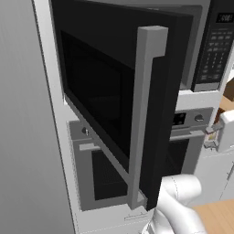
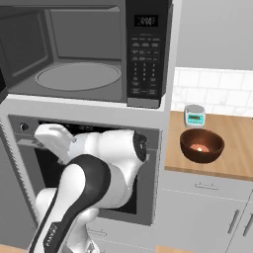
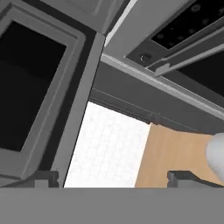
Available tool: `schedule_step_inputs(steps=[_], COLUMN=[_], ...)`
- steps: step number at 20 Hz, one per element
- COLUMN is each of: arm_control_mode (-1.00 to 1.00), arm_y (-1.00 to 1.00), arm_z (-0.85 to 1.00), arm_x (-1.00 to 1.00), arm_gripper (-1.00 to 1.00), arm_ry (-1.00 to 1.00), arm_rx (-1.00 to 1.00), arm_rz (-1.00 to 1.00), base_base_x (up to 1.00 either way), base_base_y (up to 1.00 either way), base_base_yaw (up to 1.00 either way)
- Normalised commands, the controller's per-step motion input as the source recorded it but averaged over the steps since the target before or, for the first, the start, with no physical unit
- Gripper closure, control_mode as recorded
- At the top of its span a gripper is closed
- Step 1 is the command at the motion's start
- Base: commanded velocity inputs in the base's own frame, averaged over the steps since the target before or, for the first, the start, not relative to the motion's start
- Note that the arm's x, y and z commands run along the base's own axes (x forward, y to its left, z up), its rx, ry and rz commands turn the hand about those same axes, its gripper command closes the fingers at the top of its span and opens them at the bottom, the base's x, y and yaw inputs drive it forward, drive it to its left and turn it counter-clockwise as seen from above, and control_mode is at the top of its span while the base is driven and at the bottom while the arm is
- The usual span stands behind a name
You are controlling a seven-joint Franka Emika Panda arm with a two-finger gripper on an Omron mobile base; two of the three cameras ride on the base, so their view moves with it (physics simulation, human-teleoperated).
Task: Open the microwave, place the bowl with waffle inside the microwave, then close the microwave door and turn it on.
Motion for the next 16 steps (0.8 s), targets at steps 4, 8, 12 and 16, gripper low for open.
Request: schedule_step_inputs(steps=[4,8,12,16], arm_control_mode=[-1.0,-1.0,-1.0,-1.0], arm_y=[-1.0,-1.0,-1.0,-1.0], arm_z=[-0.24,-0.01,0.0,0.1], arm_x=[0.0,0.0,0.0,0.17], arm_gripper=[-1.0,-1.0,-1.0,-1.0], arm_ry=[-0.23,-0.17,-0.09,0.21], arm_rx=[-0.13,-0.13,-0.12,-0.01], arm_rz=[-0.25,-0.27,-0.31,-0.38], base_base_x=[0.0,0.0,0.0,0.0], base_base_y=[0.0,0.0,0.0,0.0], base_base_yaw=[0.0,0.0,0.0,0.0])
